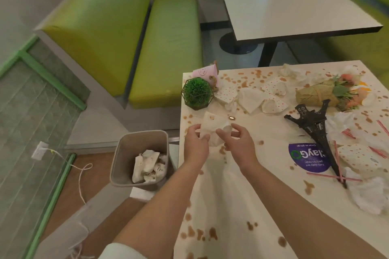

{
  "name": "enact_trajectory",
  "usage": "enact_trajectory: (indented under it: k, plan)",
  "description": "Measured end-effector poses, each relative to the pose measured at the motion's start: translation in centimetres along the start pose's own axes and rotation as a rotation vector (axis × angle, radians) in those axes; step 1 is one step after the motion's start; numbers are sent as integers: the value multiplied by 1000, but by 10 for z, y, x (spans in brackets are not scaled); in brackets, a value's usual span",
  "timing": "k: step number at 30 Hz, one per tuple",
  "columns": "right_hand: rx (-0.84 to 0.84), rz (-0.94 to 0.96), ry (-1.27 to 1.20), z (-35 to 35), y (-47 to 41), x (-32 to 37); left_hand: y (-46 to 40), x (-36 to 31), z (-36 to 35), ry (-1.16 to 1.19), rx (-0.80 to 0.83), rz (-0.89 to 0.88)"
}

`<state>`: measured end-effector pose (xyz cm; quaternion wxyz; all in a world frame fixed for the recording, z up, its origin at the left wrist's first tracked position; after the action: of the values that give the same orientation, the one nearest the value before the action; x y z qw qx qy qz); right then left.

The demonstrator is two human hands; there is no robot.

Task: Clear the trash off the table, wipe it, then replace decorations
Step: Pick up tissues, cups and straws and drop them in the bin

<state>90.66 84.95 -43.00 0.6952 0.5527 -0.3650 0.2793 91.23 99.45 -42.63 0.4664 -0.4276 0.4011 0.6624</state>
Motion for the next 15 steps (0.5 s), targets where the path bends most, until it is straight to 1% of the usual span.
enact_trajectory:
  k: [4,9,12,15]
  plan:
    - [39,55,131,-51,18,-4,2,18,54,-8,-57,12]
    - [55,125,206,-108,44,-3,6,48,119,-41,-109,21]
    - [58,178,245,-140,53,0,6,65,157,-135,-155,86]
    - [69,208,304,-169,58,3,6,77,186,-232,-187,96]
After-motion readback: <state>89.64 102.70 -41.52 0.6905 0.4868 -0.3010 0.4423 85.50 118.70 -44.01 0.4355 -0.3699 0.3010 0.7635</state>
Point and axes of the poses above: each hand's wrist, its own y-axis away from the middle knuckle, its own z-axis out of the back of the hand, x = y × z, the point moved 4 cm from there along -y, towards the middle knuckle, and after that the axes turned 13 degrees about -z, right-handed, at the moved point
